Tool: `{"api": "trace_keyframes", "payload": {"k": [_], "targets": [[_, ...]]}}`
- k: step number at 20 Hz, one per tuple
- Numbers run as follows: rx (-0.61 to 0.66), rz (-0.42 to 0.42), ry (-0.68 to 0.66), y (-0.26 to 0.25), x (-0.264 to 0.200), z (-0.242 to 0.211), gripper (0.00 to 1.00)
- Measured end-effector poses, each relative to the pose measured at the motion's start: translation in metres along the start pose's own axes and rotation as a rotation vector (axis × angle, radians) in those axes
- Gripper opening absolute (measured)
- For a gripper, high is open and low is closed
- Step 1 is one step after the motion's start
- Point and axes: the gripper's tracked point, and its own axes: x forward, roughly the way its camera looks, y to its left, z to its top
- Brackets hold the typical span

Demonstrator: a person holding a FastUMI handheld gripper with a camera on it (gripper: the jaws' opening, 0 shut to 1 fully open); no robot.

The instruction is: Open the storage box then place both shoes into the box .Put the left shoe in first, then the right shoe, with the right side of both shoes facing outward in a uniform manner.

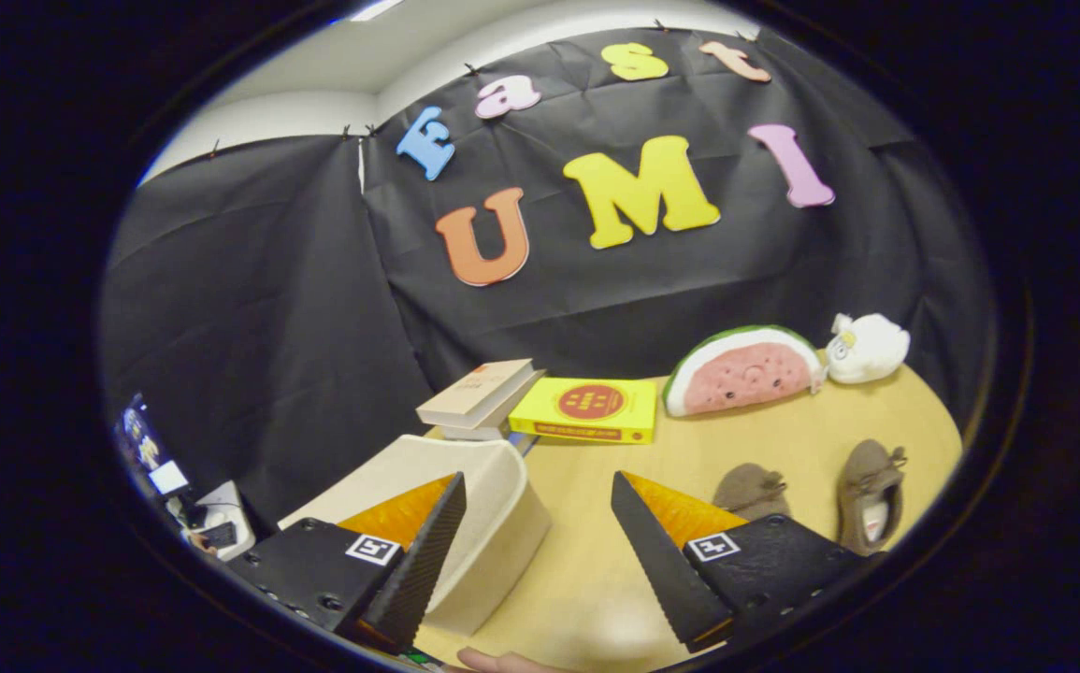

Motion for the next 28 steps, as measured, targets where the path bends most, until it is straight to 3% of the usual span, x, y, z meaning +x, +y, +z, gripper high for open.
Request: {"api": "trace_keyframes", "payload": {"k": [8,17,19,21,26,28], "targets": [[0.250,0.291,0.135,0.020,0.050,-0.040,0.95],[0.524,0.476,0.265,0.026,0.074,-0.071,0.95],[0.581,0.509,0.298,0.030,0.075,-0.078,0.94],[0.624,0.531,0.322,0.034,0.076,-0.079,0.87],[0.553,0.498,0.331,0.035,0.071,-0.073,0.70],[0.542,0.483,0.338,0.035,0.070,-0.071,0.70]]}}
